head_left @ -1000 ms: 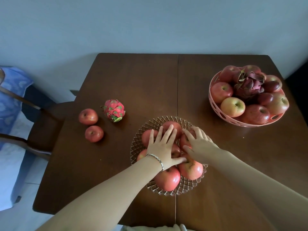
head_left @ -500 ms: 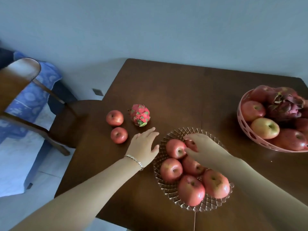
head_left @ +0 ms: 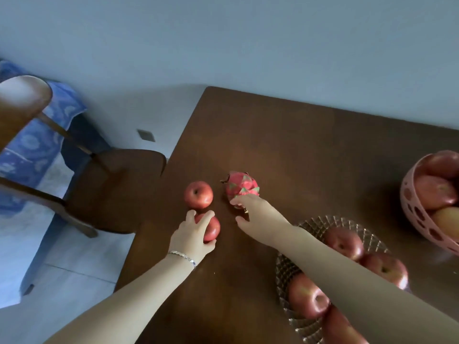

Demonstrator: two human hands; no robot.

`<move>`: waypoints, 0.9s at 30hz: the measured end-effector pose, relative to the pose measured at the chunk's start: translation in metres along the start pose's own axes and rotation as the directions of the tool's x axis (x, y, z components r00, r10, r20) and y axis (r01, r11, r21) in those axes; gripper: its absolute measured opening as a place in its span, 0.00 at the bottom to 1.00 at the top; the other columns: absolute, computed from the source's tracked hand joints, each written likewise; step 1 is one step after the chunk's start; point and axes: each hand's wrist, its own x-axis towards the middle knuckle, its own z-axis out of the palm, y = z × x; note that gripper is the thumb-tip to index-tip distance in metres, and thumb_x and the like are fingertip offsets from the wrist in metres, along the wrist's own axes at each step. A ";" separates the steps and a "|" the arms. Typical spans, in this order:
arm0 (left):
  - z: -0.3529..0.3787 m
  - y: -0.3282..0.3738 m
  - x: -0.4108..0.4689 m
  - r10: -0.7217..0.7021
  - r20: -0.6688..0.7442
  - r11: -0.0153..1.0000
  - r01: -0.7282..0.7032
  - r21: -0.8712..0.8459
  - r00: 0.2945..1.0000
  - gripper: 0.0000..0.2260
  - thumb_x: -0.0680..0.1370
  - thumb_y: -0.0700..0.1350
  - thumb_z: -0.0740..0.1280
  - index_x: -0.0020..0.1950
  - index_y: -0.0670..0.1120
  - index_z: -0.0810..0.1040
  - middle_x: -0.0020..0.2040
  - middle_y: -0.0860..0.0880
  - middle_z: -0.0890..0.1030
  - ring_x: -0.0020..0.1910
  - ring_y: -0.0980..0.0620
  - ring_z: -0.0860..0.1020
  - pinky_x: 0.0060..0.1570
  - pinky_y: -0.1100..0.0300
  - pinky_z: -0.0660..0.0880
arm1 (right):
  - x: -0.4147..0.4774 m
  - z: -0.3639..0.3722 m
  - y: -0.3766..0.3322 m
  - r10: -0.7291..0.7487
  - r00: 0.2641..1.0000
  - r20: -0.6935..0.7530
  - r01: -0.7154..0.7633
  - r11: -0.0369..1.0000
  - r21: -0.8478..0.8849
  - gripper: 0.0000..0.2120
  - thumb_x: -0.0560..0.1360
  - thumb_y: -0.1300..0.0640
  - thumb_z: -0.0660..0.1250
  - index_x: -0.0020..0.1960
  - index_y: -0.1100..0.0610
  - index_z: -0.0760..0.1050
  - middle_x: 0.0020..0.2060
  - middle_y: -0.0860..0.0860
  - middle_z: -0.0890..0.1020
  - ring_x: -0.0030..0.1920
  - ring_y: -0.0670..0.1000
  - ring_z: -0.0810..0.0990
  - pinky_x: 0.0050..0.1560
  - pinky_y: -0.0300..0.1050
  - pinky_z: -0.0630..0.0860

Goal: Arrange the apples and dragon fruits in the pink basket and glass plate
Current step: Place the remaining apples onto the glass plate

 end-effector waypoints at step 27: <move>-0.039 0.015 -0.039 0.087 -0.103 0.904 -0.122 -0.410 0.991 0.29 0.67 0.50 0.74 0.64 0.56 0.66 0.61 0.54 0.69 0.50 0.56 0.70 0.47 0.64 0.74 | -0.096 -0.030 0.035 0.447 0.822 -0.352 -0.285 0.859 0.425 0.27 0.66 0.52 0.75 0.58 0.48 0.65 0.52 0.49 0.72 0.50 0.48 0.74 0.44 0.35 0.70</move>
